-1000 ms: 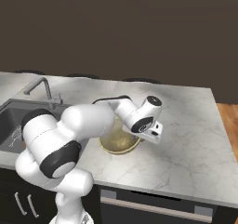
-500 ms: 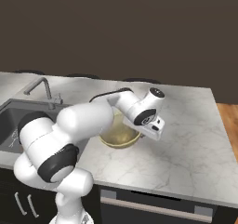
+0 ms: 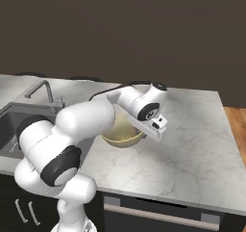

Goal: Pick the strainer and bowl and place them in the sink. Then turn on the water.

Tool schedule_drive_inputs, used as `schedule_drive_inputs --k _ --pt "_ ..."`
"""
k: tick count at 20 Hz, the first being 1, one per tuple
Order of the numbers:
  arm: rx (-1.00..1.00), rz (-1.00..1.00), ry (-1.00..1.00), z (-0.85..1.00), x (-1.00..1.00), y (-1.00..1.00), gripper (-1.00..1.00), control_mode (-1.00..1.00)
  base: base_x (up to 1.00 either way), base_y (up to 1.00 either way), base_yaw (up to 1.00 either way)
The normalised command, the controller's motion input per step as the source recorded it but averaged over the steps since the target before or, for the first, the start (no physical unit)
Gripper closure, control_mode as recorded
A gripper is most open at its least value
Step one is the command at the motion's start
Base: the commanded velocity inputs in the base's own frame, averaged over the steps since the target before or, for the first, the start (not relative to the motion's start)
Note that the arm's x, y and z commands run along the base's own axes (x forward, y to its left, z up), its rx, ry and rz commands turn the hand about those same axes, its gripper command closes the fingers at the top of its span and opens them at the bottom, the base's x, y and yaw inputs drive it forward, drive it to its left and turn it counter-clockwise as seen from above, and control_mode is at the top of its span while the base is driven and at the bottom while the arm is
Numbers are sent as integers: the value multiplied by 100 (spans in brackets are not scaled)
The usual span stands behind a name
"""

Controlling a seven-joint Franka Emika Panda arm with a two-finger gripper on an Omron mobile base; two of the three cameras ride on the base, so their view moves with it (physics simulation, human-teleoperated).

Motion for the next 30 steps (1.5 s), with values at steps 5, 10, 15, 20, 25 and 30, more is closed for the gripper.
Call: schedule_drive_inputs --k 5,10,15,20,25,30 --pt "5 -10 0 0 -1 32 100 -100 0 0 0" --pt "4 -8 0 0 -3 41 100 -100 0 0 0" --pt "0 -6 0 0 0 56 100 -100 0 0 0" --pt "0 -1 0 0 0 84 100 -100 0 0 0" --pt "0 0 1 0 0 93 100 -100 0 0 0" --pt "0 0 1 0 0 86 100 -100 0 0 0"
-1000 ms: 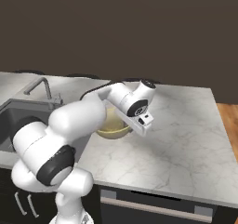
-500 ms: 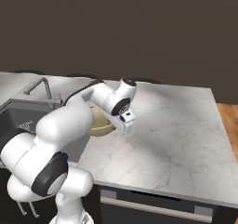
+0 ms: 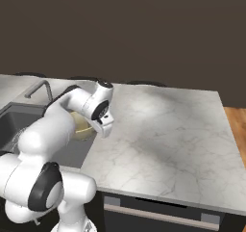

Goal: Pick the strainer and bowl and place them in the sink. Then turn on the water.

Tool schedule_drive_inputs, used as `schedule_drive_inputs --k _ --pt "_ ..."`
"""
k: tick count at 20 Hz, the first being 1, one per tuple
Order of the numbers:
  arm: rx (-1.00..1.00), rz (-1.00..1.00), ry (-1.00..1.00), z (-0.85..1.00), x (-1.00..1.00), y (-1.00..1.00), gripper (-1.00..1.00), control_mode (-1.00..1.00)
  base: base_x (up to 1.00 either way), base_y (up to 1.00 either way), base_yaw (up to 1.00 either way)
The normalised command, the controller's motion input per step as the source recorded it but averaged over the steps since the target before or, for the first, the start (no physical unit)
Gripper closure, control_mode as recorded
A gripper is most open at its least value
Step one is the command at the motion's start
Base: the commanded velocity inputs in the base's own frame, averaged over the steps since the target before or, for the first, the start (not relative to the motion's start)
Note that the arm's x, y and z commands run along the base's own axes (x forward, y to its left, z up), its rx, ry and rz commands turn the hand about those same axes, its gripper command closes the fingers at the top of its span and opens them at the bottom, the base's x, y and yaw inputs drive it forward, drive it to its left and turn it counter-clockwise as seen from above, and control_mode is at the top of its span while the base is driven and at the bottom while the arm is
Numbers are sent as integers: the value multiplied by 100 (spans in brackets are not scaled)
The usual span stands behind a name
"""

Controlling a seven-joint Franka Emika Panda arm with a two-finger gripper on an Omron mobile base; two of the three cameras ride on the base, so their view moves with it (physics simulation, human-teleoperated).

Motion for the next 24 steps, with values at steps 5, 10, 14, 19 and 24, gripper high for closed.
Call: schedule_drive_inputs --k 5,10,14,19,24 --pt "0 0 4 0 4 89 100 -100 0 0 0" --pt "0 0 5 -9 25 95 100 -100 0 0 0" --pt "0 0 5 -15 27 84 100 -100 0 0 0" --pt "0 0 5 -16 24 62 100 -100 0 0 0" --pt "0 0 0 -22 37 24 100 -100 0 0 0"
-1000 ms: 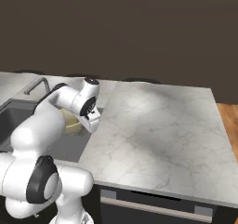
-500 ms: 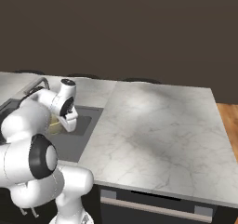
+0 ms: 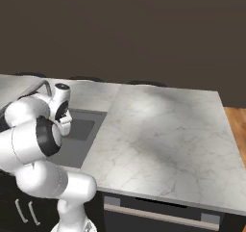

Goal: Pick the strainer and bowl and place them in the sink. Then turn on the water.

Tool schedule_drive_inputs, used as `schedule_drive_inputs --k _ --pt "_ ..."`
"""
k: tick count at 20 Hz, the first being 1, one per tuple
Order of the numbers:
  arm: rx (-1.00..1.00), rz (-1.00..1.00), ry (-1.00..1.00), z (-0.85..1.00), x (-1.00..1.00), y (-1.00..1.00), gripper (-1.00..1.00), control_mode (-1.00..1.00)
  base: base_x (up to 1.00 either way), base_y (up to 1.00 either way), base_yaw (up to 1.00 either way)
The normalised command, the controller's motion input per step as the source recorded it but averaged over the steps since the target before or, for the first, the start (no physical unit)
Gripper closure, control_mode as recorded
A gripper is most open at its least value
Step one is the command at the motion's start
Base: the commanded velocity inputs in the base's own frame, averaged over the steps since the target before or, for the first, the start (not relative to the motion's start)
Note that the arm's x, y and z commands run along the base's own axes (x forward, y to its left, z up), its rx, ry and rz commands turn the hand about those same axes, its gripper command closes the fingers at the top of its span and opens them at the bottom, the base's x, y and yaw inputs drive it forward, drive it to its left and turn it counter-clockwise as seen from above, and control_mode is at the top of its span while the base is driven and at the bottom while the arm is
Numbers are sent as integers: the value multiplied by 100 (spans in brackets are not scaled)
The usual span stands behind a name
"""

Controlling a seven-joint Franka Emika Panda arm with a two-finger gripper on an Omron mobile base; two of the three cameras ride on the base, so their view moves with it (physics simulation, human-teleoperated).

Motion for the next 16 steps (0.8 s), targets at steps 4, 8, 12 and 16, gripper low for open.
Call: schedule_drive_inputs --k 4,8,12,16 --pt "0 0 0 -30 36 18 100 -100 0 0 0" --pt "0 0 0 -52 14 11 100 -100 0 0 0" --pt "0 0 0 -66 1 16 100 -100 0 0 0" --pt "0 0 0 -67 1 21 100 -100 0 0 0"
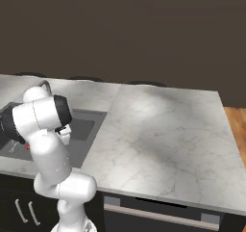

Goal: Pick the strainer and bowl and place them in the sink. Then turn on the water.

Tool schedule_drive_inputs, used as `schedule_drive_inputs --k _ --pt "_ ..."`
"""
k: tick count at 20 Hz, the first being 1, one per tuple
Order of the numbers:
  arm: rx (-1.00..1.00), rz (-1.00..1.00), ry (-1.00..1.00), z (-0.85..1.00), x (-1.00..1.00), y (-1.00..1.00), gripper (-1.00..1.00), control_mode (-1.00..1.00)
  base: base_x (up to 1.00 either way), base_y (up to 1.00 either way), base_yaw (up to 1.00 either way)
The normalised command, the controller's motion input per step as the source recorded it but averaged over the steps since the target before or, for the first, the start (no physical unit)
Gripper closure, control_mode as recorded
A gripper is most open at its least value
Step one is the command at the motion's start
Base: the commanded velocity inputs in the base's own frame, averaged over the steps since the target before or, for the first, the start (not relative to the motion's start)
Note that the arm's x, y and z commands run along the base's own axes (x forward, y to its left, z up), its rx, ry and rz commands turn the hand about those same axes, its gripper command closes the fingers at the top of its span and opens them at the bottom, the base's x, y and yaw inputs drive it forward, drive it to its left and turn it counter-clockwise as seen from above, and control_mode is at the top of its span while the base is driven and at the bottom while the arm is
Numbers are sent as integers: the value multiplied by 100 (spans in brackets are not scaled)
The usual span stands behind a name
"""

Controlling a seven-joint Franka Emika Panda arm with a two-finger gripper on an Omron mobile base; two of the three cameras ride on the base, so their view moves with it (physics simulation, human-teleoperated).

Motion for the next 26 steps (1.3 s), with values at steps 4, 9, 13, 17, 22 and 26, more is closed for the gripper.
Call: schedule_drive_inputs --k 4,9,13,17,22,26 --pt "0 -2 0 -53 6 26 100 -100 0 0 0" --pt "1 -4 0 -38 13 31 100 -100 0 0 0" --pt "0 -5 0 -32 22 29 100 -100 0 0 0" --pt "0 -5 0 -31 33 21 100 -100 0 0 0" --pt "1 -6 0 -17 42 12 100 -100 0 0 0" --pt "2 -3 0 -11 48 0 100 -100 0 0 0"
